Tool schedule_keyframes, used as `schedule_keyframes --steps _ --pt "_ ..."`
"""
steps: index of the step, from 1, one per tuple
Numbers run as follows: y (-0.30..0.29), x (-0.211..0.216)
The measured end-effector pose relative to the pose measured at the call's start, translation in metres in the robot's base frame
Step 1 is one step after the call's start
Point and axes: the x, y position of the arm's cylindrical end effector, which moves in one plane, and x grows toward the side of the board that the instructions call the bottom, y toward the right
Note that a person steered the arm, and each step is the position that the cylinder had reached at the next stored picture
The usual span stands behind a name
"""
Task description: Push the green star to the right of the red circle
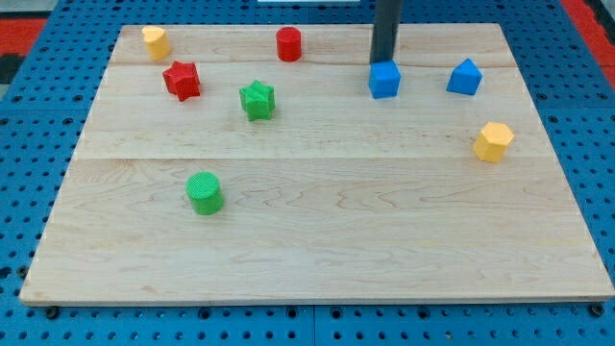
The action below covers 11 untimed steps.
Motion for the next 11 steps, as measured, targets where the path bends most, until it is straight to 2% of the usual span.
schedule_keyframes --steps 2,3,4,5,6,7,8,9,10,11 --pt "-0.047 0.092" --pt "-0.123 0.096" --pt "-0.169 0.099" --pt "-0.153 0.056" --pt "-0.165 0.051" --pt "-0.205 0.067" --pt "-0.225 0.052" --pt "-0.205 0.027" --pt "-0.137 0.022" --pt "-0.115 0.02"
